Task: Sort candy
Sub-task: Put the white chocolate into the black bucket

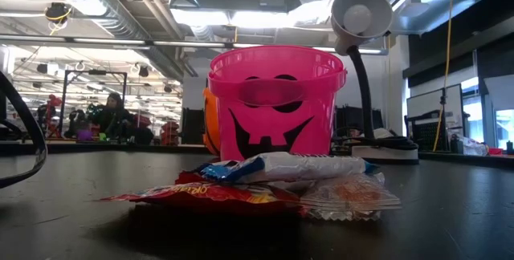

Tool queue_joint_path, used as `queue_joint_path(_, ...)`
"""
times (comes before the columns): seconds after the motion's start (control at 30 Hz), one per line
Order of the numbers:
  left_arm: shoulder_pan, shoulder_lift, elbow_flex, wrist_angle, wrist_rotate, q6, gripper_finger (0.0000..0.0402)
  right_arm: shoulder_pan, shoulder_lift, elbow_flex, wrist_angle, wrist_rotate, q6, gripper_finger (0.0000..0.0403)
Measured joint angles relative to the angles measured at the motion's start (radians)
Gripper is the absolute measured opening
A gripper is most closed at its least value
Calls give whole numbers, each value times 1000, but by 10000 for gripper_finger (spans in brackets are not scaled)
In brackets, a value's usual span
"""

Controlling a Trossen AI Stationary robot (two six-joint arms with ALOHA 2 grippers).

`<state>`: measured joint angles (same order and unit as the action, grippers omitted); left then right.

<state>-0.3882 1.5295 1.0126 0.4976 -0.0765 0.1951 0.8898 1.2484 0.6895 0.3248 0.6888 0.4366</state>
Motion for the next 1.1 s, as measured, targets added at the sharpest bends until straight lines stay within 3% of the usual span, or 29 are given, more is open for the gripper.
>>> queue_joint_path(1.1, 18, 0, 0, 20, 4, 51, 213, 0, 1, 0, 10, 53, 0, 88)
